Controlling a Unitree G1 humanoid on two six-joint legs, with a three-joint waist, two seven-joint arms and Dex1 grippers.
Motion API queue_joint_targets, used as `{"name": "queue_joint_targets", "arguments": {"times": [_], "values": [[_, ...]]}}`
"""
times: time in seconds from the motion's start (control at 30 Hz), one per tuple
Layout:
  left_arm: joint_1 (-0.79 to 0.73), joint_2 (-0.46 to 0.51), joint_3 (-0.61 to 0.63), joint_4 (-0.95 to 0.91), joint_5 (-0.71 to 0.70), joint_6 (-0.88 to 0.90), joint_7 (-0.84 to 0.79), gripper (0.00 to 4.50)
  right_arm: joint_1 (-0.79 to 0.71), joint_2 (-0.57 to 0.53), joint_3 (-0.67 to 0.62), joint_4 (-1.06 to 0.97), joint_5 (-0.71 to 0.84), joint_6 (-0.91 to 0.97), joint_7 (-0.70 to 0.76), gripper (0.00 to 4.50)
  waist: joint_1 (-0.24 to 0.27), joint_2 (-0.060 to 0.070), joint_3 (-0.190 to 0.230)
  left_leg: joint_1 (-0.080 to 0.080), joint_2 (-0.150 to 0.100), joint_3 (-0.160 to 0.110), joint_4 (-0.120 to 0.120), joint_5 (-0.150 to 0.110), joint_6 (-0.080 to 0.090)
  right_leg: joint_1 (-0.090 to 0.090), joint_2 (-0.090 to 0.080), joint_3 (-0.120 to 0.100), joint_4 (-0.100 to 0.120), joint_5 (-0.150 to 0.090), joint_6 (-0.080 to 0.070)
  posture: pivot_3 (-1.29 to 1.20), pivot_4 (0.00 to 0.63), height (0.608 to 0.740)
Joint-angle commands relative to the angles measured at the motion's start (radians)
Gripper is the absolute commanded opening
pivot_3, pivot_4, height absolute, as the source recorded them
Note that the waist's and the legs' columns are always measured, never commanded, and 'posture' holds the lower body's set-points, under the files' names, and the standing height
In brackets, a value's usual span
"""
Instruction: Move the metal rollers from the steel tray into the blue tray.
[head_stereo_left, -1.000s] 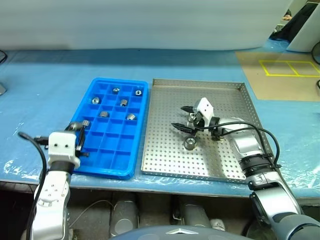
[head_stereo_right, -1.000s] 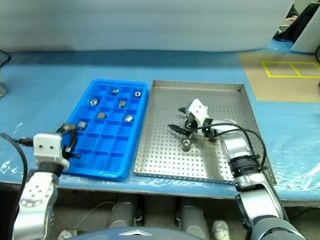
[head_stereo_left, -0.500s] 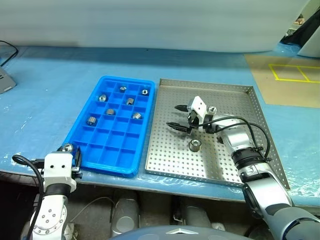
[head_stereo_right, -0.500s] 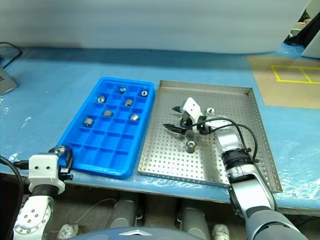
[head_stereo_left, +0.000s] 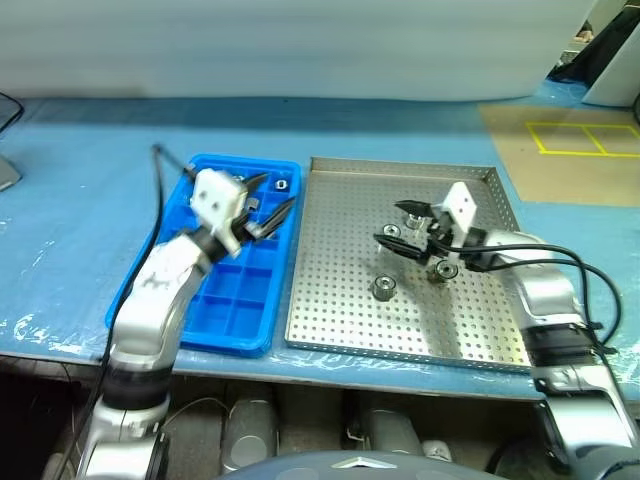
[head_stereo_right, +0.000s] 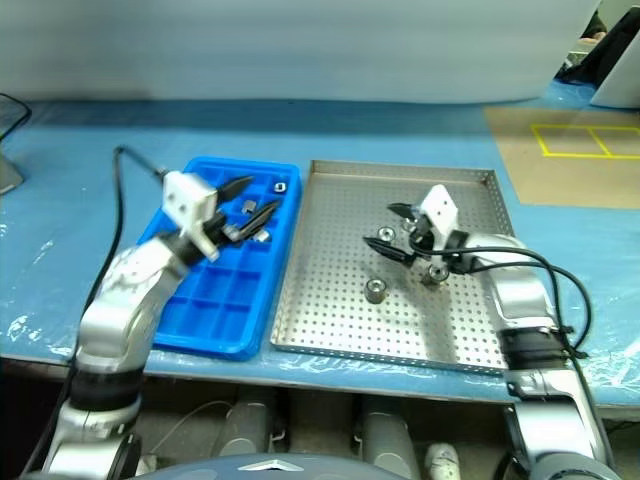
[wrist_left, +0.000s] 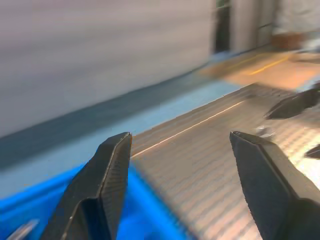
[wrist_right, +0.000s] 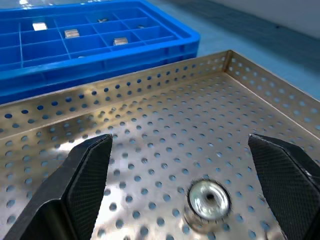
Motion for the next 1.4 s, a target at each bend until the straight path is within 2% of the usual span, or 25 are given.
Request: {"name": "queue_joint_targets", "arguments": {"times": [0.03, 0.13, 0.2, 0.27, 0.4, 0.53, 0.67, 0.77, 0.9, 1.0, 1.27, 1.4], "values": [[-0.100, -0.012, -0.069, 0.251, 0.048, -0.146, -0.100, 3.29, 0.055, -0.042, -0.069, -0.110, 0.024, 0.042, -0.042, 4.50, -0.017, 0.001, 0.000, 0.000, 0.000, 0.000, 0.000, 0.000, 0.000, 0.000, 0.000, 0.000, 0.000, 0.000, 0.000, -0.24, 0.150, 0.740], [-0.233, -0.056, -0.125, 0.498, 0.121, -0.244, -0.111, 3.29, 0.124, -0.065, -0.116, -0.184, 0.031, 0.076, -0.084, 4.50, -0.033, 0.001, -0.001, -0.001, 0.000, 0.000, 0.000, 0.000, 0.000, 0.000, 0.000, -0.001, -0.001, 0.000, 0.001, -0.29, 0.150, 0.740], [-0.296, -0.092, -0.146, 0.634, 0.153, -0.295, -0.114, 3.29, 0.166, -0.070, -0.131, -0.227, 0.035, 0.095, -0.106, 4.50, -0.043, 0.001, -0.001, -0.002, 0.000, 0.000, 0.001, 0.000, 0.000, 0.000, 0.000, -0.001, -0.002, -0.003, 0.008, -0.32, 0.150, 0.740], [-0.355, -0.131, -0.167, 0.766, 0.195, -0.346, -0.103, 3.29, 0.208, -0.068, -0.145, -0.269, 0.039, 0.113, -0.127, 4.50, -0.055, 0.000, -0.001, -0.002, -0.001, -0.001, 0.001, 0.000, 0.001, 0.000, 0.000, -0.001, -0.003, -0.003, 0.009, -0.36, 0.150, 0.740], [-0.450, -0.221, -0.182, 0.953, 0.229, -0.428, -0.107, 3.29, 0.269, -0.056, -0.168, -0.317, 0.041, 0.126, -0.177, 4.50, -0.062, 0.001, -0.001, -0.004, -0.001, -0.001, 0.002, -0.002, 0.003, 0.000, 0.000, -0.001, -0.004, -0.003, 0.010, -0.40, 0.150, 0.740], [-0.501, -0.271, -0.193, 1.114, 0.273, -0.480, -0.101, 3.29, 0.314, -0.049, -0.173, -0.358, 0.049, 0.138, -0.210, 4.50, -0.067, 0.001, -0.001, -0.006, -0.001, -0.001, 0.002, -0.003, 0.005, 0.000, 0.000, -0.002, -0.006, -0.003, 0.011, -0.42, 0.150, 0.740], [-0.507, -0.293, -0.204, 1.209, 0.320, -0.513, -0.080, 3.29, 0.345, -0.041, -0.162, -0.389, 0.052, 0.147, -0.240, 4.50, -0.081, 0.001, -0.001, -0.006, -0.001, -0.001, 0.002, -0.003, 0.005, 0.000, 0.000, -0.002, -0.006, -0.003, 0.012, -0.44, 0.150, 0.740], [-0.497, -0.282, -0.261, 1.243, 0.409, -0.535, -0.056, 3.29, 0.359, -0.035, -0.162, -0.407, 0.058, 0.154, -0.259, 4.50, -0.087, 0.001, -0.001, -0.007, -0.001, -0.002, 0.003, -0.003, 0.005, 0.000, 0.000, -0.003, -0.007, -0.003, 0.014, -0.45, 0.150, 0.740], [-0.475, -0.296, -0.239, 1.253, 0.408, -0.531, -0.020, 3.29, 0.368, -0.033, -0.163, -0.417, 0.064, 0.161, -0.269, 4.50, -0.088, 0.001, -0.002, -0.009, -0.001, -0.002, 0.003, -0.003, 0.006, 0.000, 0.000, -0.003, -0.011, -0.001, 0.016, -0.45, 0.150, 0.740], [-0.468, -0.323, -0.204, 1.240, 0.379, -0.534, -0.002, 2.73, 0.366, -0.027, -0.155, -0.414, 0.063, 0.158, -0.275, 4.50, -0.087, 0.002, -0.002, -0.010, -0.001, -0.002, 0.004, -0.005, 0.008, 0.001, -0.001, -0.004, -0.014, 0.000, 0.016, -0.45, 0.150, 0.740], [-0.513, -0.373, -0.130, 1.237, 0.331, -0.490, 0.011, 0.02, 0.362, -0.013, -0.119, -0.398, 0.044, 0.141, -0.283, 4.50, -0.087, 0.003, -0.003, -0.014, -0.002, -0.002, 0.004, -0.007, 0.012, 0.001, -0.002, -0.004, -0.019, 0.004, 0.011, -0.44, 0.150, 0.740], [-0.509, -0.366, -0.127, 1.209, 0.320, -0.479, -0.039, 0.02, 0.363, -0.014, -0.118, -0.387, 0.039, 0.131, -0.283, 4.50, -0.087, 0.003, -0.003, -0.013, -0.002, -0.001, 0.004, -0.007, 0.012, 0.001, -0.002, -0.004, -0.019, 0.004, 0.011, -0.44, 0.150, 0.740]]}}
